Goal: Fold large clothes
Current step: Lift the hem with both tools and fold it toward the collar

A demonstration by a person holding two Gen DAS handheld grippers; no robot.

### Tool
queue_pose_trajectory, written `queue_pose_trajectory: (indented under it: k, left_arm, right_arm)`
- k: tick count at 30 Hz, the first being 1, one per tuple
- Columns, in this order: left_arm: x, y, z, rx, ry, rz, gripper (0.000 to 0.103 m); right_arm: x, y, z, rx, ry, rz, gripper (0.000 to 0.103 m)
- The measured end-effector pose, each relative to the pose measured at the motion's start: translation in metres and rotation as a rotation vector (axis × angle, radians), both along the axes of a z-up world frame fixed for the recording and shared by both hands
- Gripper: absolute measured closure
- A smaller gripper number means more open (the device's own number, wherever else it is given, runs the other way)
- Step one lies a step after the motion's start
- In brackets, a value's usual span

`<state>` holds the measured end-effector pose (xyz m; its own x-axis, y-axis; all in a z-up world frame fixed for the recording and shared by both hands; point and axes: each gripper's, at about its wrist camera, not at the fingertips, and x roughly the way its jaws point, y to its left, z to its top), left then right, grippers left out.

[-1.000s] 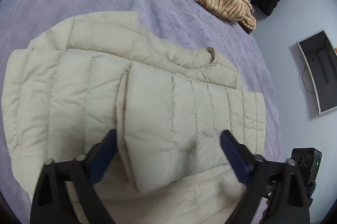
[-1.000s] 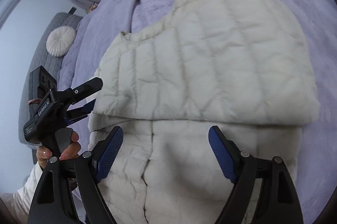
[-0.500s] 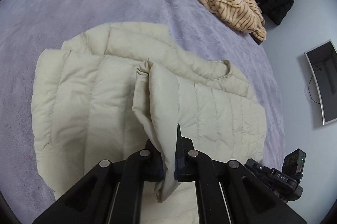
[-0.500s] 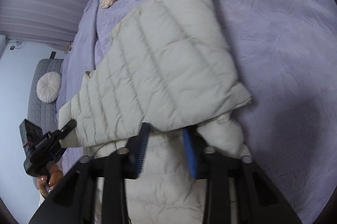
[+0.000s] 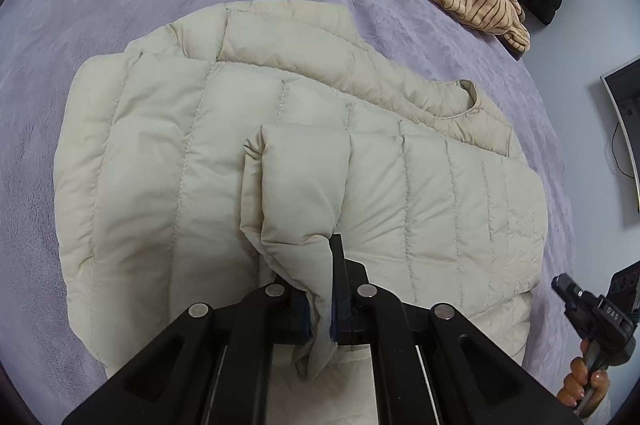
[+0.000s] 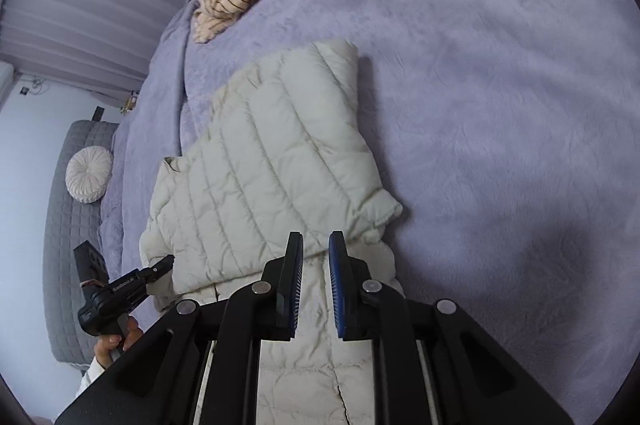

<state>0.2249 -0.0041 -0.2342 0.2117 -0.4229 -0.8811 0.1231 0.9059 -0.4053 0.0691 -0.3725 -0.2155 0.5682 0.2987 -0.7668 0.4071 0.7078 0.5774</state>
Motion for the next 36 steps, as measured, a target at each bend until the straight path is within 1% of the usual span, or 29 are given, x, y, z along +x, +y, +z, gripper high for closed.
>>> queue_pose_trajectory:
  k: [2,5,9,12,13,16,19,21,26,28,29,31,32,34,35,36]
  left_arm:
    - [0.000,-0.002,-0.001,0.009,-0.003,-0.003,0.096]
    - [0.001,-0.005,-0.001,0.023,-0.008,-0.009,0.096]
    - [0.003,-0.008,-0.004,0.023,-0.006,-0.002,0.096]
    - [0.004,-0.010,-0.007,0.022,-0.009,-0.001,0.095]
    - [0.004,-0.011,-0.008,0.019,-0.011,-0.002,0.095]
    - [0.006,-0.007,-0.011,0.004,-0.009,0.004,0.095]
    - [0.005,0.001,-0.009,-0.015,-0.009,0.017,0.095]
    - [0.005,0.006,-0.005,-0.003,-0.016,0.017,0.095]
    - [0.003,0.021,0.013,0.056,-0.052,0.036,0.095]
    - [0.001,0.027,0.024,0.101,-0.084,0.046,0.095]
    - [0.000,0.031,0.031,0.106,-0.101,0.051,0.095]
    - [0.000,0.036,0.045,0.084,-0.127,0.065,0.095]
    - [0.000,0.035,0.052,0.071,-0.142,0.064,0.095]
    - [0.004,0.025,0.059,0.051,-0.159,0.027,0.095]
    - [0.006,0.017,0.059,0.050,-0.164,0.000,0.095]
    - [0.009,0.007,0.055,0.065,-0.168,-0.028,0.095]
  right_arm:
    - [0.016,-0.002,0.010,-0.039,-0.020,-0.003,0.088]
    - [0.049,-0.007,0.008,-0.074,-0.023,0.010,0.088]
    - [0.092,-0.008,-0.007,-0.139,0.013,0.047,0.088]
    - [0.105,-0.014,-0.030,-0.151,0.068,0.046,0.089]
    - [0.108,-0.017,-0.038,-0.152,0.087,0.042,0.092]
    - [0.107,-0.022,-0.054,-0.164,0.102,0.049,0.093]
    - [0.105,-0.025,-0.058,-0.177,0.101,0.047,0.094]
    - [0.104,-0.026,-0.058,-0.177,0.102,0.046,0.094]
    - [0.101,-0.025,-0.055,-0.193,0.105,0.048,0.094]
    - [0.102,-0.024,-0.054,-0.196,0.107,0.048,0.094]
    - [0.102,-0.023,-0.054,-0.201,0.108,0.049,0.094]
    - [0.103,-0.021,-0.052,-0.213,0.112,0.055,0.093]
    - [0.103,-0.020,-0.050,-0.219,0.113,0.058,0.093]
    - [0.103,-0.019,-0.045,-0.232,0.112,0.060,0.093]
    - [0.103,-0.017,-0.042,-0.238,0.110,0.057,0.090]
    - [0.102,-0.016,-0.037,-0.245,0.104,0.056,0.089]
